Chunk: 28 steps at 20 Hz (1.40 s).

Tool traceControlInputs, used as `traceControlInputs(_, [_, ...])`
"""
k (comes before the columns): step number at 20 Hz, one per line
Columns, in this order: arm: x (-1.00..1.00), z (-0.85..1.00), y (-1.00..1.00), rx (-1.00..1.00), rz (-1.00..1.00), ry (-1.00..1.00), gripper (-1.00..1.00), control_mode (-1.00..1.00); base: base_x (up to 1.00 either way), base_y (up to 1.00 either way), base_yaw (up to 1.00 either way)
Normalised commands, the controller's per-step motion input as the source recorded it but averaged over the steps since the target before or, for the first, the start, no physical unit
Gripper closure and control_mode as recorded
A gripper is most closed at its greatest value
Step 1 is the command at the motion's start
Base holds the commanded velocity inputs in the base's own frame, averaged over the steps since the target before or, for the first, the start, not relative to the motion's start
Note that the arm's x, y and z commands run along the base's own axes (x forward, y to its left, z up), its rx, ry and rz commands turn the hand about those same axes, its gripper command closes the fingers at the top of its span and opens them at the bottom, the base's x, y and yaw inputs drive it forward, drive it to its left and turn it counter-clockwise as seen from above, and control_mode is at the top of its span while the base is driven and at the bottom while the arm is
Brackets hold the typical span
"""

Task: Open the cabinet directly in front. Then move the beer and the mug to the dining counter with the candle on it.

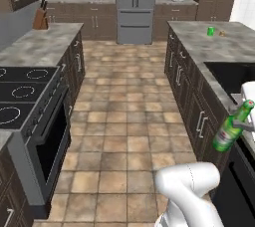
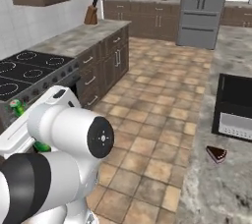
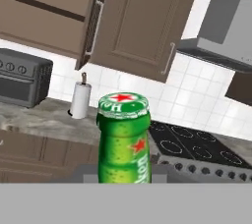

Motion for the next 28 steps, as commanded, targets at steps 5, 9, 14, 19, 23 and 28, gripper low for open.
traceControlInputs(5, [0.0,0.0,0.0,0.0,0.0,0.0,1.0,1.0,0.83,0.0,-0.29])
traceControlInputs(9, [0.0,0.0,0.0,0.0,0.0,0.0,1.0,1.0,0.88,0.01,-0.25])
traceControlInputs(14, [0.0,0.0,0.0,0.0,0.0,0.0,1.0,1.0,0.92,0.13,-0.21])
traceControlInputs(19, [0.0,0.0,0.0,0.0,0.0,0.0,1.0,1.0,0.95,0.27,-0.18])
traceControlInputs(23, [0.0,0.0,0.0,0.0,0.0,0.0,1.0,1.0,0.98,0.35,-0.17])
traceControlInputs(28, [0.0,0.0,0.0,0.0,0.0,0.0,1.0,1.0,1.0,0.35,-0.18])
